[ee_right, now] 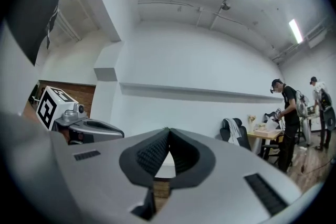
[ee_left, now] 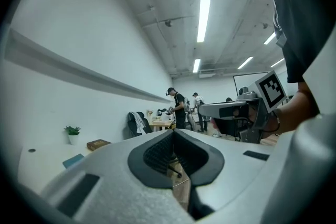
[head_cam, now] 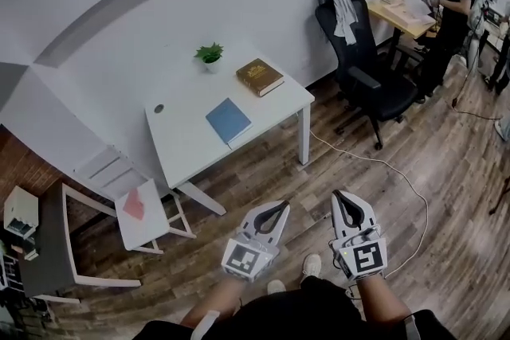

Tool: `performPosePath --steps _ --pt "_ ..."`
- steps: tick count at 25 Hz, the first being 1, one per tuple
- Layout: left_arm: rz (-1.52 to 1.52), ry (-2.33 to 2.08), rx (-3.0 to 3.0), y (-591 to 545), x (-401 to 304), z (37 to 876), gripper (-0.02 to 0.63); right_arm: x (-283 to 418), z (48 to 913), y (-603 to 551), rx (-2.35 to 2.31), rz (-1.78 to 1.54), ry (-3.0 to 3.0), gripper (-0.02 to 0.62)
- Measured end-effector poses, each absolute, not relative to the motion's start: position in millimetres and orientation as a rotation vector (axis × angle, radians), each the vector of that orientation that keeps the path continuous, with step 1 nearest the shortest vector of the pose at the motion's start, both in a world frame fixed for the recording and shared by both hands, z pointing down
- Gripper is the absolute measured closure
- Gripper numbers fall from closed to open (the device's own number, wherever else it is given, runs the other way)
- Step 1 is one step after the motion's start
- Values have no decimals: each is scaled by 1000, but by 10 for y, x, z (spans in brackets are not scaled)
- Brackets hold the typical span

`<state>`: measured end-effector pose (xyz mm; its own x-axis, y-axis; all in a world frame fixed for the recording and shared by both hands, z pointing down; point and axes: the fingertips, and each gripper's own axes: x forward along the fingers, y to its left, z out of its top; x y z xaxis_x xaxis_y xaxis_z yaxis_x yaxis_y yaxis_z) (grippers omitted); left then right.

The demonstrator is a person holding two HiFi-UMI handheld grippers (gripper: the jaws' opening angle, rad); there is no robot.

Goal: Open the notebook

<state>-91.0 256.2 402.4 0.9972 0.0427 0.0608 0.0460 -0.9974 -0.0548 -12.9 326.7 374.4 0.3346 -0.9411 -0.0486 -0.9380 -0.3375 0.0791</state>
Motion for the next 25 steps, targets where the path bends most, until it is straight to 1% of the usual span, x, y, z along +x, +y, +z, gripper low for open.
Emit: performPosePath --steps 7,18,25 --pt "-118 71 -3051 2386 -499 4061 601 374 3713 3050 2470 -145 -1960 594" --pt "-145 279 -3063 1832 -267 4109 600 703 3757 2445 2311 -119 -2117 594" --pt "-152 375 -3069 1211 -89 4204 600 828 3794 1758 2194 -127 -2203 594"
